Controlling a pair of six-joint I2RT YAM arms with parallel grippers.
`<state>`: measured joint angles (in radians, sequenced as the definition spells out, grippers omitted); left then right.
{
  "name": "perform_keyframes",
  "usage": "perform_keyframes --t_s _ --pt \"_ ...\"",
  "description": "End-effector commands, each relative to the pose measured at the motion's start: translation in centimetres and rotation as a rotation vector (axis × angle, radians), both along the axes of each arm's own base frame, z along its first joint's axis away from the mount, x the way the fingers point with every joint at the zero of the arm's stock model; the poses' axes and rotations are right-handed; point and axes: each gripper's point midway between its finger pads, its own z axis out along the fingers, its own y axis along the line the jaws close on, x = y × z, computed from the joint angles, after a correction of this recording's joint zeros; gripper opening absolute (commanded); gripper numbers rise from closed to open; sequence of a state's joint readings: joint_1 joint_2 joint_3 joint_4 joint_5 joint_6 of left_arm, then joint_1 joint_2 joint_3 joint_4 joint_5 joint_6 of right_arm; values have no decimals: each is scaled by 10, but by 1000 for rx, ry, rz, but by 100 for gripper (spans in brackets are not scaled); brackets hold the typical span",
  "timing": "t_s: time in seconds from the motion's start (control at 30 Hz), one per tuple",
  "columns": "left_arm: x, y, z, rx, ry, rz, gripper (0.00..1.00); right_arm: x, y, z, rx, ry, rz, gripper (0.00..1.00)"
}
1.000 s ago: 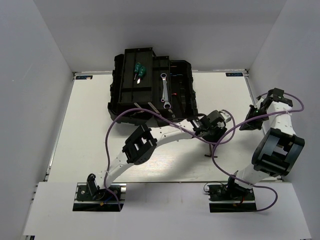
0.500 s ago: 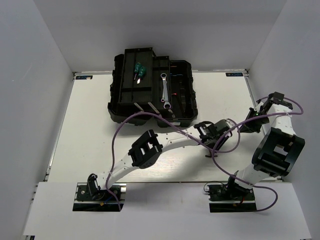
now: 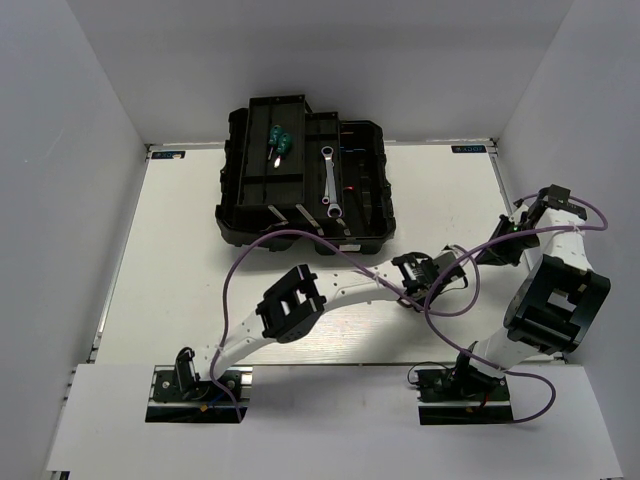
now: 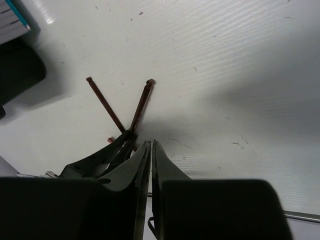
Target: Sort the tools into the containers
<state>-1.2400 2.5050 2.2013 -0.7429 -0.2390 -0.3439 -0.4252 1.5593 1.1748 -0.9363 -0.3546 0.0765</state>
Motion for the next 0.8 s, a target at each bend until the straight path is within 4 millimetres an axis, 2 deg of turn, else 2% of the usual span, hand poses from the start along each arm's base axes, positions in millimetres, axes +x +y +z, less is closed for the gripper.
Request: perform_keyframes --t_s 0.0,0.03,0.07,0.17,0.2,0.3,0.33,0.37,0.4,0.43,0.47,0.5,0.53,0.57,0.67,0.77 --pt "-10 23 -15 111 55 -14 6 -2 5 4 30 -13 3 11" --pt "-2 11 4 53 46 -12 2 -1 5 5 30 -25 10 15" --pt "-4 3 14 14 59 -15 0 -3 6 5 31 -27 17 17" --pt "8 -11 55 -100 52 17 0 -5 11 7 47 -52 41 28" --pt "10 -17 81 -162 35 22 0 -5 12 11 49 -70 46 30" --pt "21 -19 117 -265 29 46 0 -8 23 15 103 -92 80 35" --pt "24 -18 145 -329 26 49 0 -8 27 17 129 -116 116 35" --pt "29 -16 156 -357 26 69 0 -10 29 17 135 -112 120 35" --pt "38 -11 164 -378 21 92 0 -11 30 16 141 -115 129 35" --pt "42 -6 184 -410 7 99 0 -11 34 20 165 -134 142 35" --pt "49 -1 189 -416 -4 126 0 -12 37 21 178 -136 147 30" --pt "53 6 195 -408 -33 155 0 -14 40 23 192 -148 160 22" --pt "72 19 200 -406 -56 199 0 -15 42 24 205 -156 170 13" --pt "78 30 209 -414 -73 234 0 -18 50 28 240 -181 211 0" --pt "112 62 223 -413 -137 334 0 -23 62 36 293 -245 294 0" --pt "146 86 247 -448 -215 429 0 -36 73 40 319 -281 392 0"
